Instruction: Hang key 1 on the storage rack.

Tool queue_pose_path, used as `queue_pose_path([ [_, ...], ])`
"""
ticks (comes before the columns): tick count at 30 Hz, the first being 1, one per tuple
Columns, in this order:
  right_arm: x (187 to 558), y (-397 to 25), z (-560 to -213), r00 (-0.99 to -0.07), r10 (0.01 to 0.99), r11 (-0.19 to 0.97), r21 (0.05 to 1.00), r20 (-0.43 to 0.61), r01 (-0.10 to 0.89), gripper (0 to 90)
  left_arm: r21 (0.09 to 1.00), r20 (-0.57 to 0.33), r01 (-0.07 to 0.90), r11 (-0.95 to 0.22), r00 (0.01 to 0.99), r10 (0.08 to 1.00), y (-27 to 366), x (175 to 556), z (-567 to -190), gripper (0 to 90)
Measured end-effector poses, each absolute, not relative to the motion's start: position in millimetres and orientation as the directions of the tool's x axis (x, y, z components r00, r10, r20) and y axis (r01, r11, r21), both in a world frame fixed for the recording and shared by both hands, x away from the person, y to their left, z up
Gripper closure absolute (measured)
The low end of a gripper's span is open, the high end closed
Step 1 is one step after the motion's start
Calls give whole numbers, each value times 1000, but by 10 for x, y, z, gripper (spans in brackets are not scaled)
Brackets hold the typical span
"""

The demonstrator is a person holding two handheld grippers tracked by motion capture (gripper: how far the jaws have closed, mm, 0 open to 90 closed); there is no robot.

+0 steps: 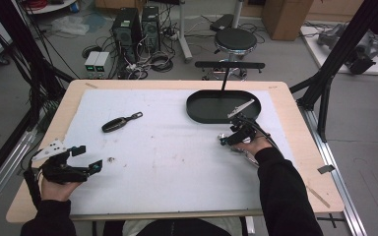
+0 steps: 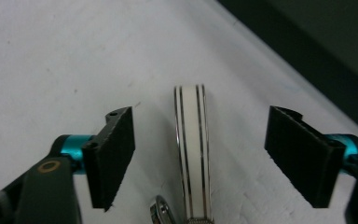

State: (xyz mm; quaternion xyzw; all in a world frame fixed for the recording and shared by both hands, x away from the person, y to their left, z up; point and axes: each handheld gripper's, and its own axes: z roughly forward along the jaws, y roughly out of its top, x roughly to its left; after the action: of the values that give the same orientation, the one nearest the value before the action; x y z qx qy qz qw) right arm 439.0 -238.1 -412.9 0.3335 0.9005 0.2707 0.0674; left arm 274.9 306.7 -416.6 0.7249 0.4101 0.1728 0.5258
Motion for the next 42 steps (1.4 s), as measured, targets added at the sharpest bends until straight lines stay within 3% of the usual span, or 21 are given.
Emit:
queue_pose_path([
  [13,4357,-2339,-4193,-783,621,693,446,31,567,735,903,-180,413,-113,605,775,3063,2749,-4167,47],
  [19,4319,-2309,-4129,-773,634,699,432,-4,571,746,904,-181,413,-112,607,774,3056,2747,-4167,47],
  [28,4314,-2403,-3804,-764,645,650,516,14,558,746,904,-181,412,-112,607,774,3056,2750,-4167,47],
  [32,4322,-2481,-3502,-756,654,600,601,12,528,747,906,-184,410,-106,606,774,3058,2750,-4166,47],
  [42,4399,-2489,-3019,-737,676,547,671,0,501,748,907,-190,409,-98,608,771,3066,2756,-4166,47],
])
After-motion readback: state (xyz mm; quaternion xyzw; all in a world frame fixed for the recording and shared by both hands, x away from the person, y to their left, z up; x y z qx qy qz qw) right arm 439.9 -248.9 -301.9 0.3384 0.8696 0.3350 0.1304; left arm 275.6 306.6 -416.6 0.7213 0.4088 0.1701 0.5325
